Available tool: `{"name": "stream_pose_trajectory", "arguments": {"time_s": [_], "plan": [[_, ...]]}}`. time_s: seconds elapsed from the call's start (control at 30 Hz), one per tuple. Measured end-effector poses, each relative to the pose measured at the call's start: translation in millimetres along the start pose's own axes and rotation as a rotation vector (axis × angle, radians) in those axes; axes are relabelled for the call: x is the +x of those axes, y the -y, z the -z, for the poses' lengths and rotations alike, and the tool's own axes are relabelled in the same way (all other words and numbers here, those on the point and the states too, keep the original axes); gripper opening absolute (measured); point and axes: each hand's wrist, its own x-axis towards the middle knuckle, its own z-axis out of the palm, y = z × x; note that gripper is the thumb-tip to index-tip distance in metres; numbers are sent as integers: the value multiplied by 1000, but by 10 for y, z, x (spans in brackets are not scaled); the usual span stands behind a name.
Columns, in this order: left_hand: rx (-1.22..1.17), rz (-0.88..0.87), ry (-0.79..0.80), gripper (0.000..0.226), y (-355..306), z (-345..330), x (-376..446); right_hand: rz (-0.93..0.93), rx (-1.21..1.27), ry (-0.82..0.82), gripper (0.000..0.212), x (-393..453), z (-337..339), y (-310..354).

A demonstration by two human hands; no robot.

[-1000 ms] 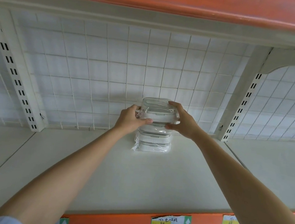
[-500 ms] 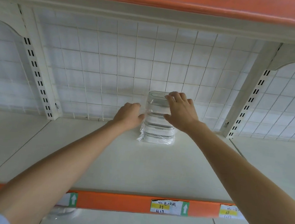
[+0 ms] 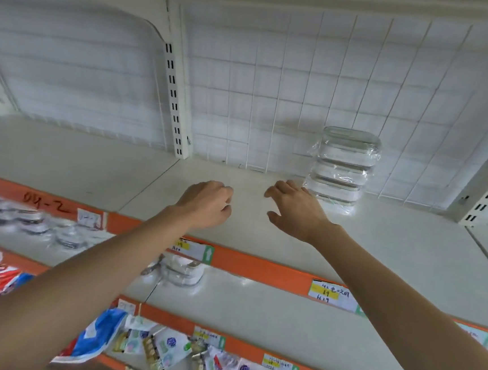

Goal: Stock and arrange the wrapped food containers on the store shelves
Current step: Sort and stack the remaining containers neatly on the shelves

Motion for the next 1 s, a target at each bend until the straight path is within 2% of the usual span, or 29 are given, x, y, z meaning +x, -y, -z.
{"name": "stream_pose_trajectory", "arguments": {"time_s": [0.2, 0.33, 0.47, 0.6, 0.73, 1.0], "plan": [[-34, 38, -84, 14, 305, 16, -689, -29, 89, -80, 37, -121, -104, 717], [-57, 49, -39, 14, 600, -59, -1314, -35, 146, -47, 35, -444, -340, 1316], [-82, 87, 42, 22, 744, -191, -1799, -47, 153, 9, 37, -811, -518, 1687], [-165, 104, 128, 28, 720, -354, -2134, -85, 158, 91, 41, -1137, -682, 1937], [-221, 105, 139, 36, 738, -459, -2409, -133, 184, 155, 45, -1299, -816, 2108], [-250, 147, 165, 43, 1002, -532, -2501, -177, 244, 222, 52, -1137, -1035, 2335]]}}
